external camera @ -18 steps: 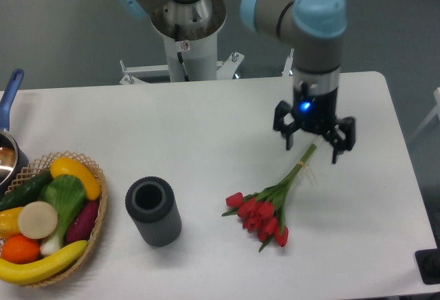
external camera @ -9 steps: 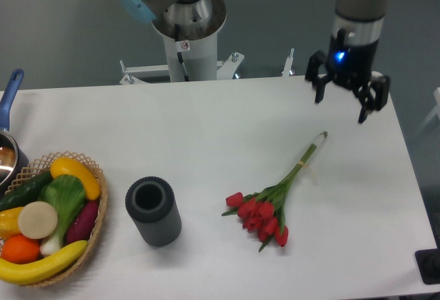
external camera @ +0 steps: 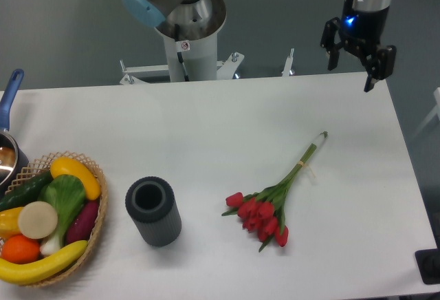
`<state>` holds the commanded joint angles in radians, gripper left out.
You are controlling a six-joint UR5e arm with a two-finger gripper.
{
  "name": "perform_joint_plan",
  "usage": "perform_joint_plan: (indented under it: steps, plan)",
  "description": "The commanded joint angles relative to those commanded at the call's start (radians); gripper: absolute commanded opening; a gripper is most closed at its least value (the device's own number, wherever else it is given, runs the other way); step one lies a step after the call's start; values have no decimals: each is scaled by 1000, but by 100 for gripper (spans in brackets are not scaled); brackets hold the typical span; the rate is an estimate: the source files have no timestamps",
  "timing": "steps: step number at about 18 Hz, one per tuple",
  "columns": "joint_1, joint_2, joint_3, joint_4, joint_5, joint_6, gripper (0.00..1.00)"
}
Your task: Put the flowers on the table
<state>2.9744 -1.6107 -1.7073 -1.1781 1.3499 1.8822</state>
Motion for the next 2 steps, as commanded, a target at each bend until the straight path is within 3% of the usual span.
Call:
perform_joint_plan:
  steps: [2]
  plan:
    - [-2, -2, 5, 3, -14, -2, 100]
